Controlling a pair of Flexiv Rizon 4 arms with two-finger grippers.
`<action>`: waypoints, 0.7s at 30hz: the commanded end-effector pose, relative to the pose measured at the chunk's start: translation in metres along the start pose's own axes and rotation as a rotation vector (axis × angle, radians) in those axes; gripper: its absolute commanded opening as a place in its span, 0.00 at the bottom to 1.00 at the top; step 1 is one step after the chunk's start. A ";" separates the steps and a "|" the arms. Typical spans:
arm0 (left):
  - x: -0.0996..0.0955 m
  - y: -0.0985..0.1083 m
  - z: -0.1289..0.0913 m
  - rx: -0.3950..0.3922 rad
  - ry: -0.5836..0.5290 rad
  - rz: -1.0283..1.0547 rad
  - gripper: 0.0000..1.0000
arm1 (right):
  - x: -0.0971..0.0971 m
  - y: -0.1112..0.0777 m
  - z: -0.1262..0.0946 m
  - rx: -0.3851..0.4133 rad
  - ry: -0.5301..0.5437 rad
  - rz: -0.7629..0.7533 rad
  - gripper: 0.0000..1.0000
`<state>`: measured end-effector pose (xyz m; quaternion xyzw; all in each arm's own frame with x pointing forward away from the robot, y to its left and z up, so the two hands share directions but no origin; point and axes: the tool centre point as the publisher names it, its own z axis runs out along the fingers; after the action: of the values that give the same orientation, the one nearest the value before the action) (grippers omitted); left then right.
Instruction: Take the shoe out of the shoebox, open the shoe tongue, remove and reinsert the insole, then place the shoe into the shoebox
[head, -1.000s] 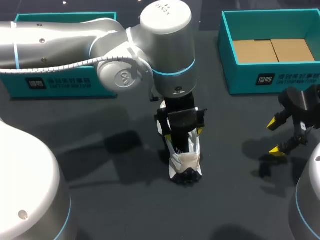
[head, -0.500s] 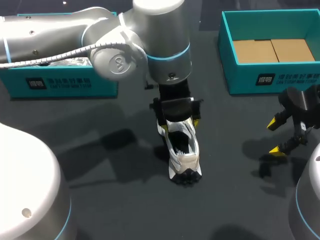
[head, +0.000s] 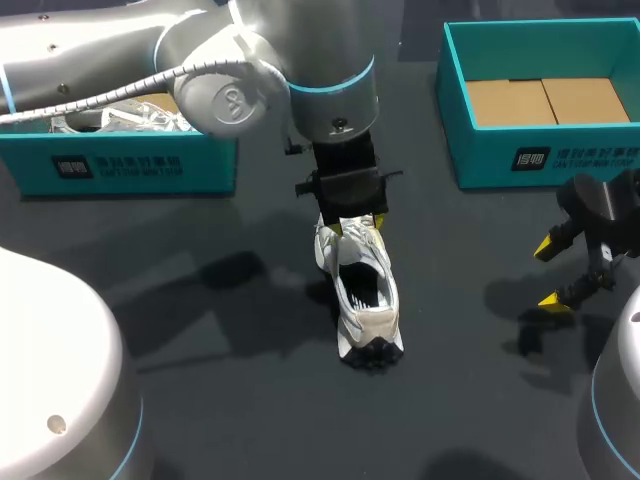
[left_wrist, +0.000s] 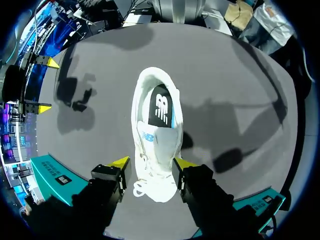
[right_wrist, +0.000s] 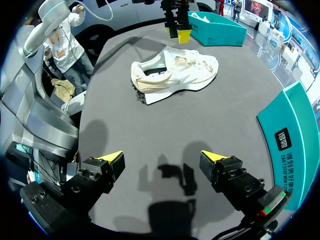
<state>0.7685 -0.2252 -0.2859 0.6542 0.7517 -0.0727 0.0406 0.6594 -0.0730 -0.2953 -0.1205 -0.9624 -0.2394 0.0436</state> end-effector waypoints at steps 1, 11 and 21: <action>-0.006 0.010 0.002 0.011 0.014 -0.002 0.39 | 0.001 0.000 0.000 0.002 -0.002 0.001 1.00; -0.005 -0.008 0.025 0.065 0.028 0.028 0.27 | 0.001 0.000 0.000 0.002 -0.002 0.001 1.00; 0.008 -0.034 0.054 0.111 0.058 0.036 0.28 | 0.001 0.000 0.000 0.002 -0.002 0.001 1.00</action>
<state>0.7364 -0.2270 -0.3283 0.6714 0.7349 -0.0938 -0.0185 0.6594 -0.0730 -0.2953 -0.1205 -0.9624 -0.2394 0.0436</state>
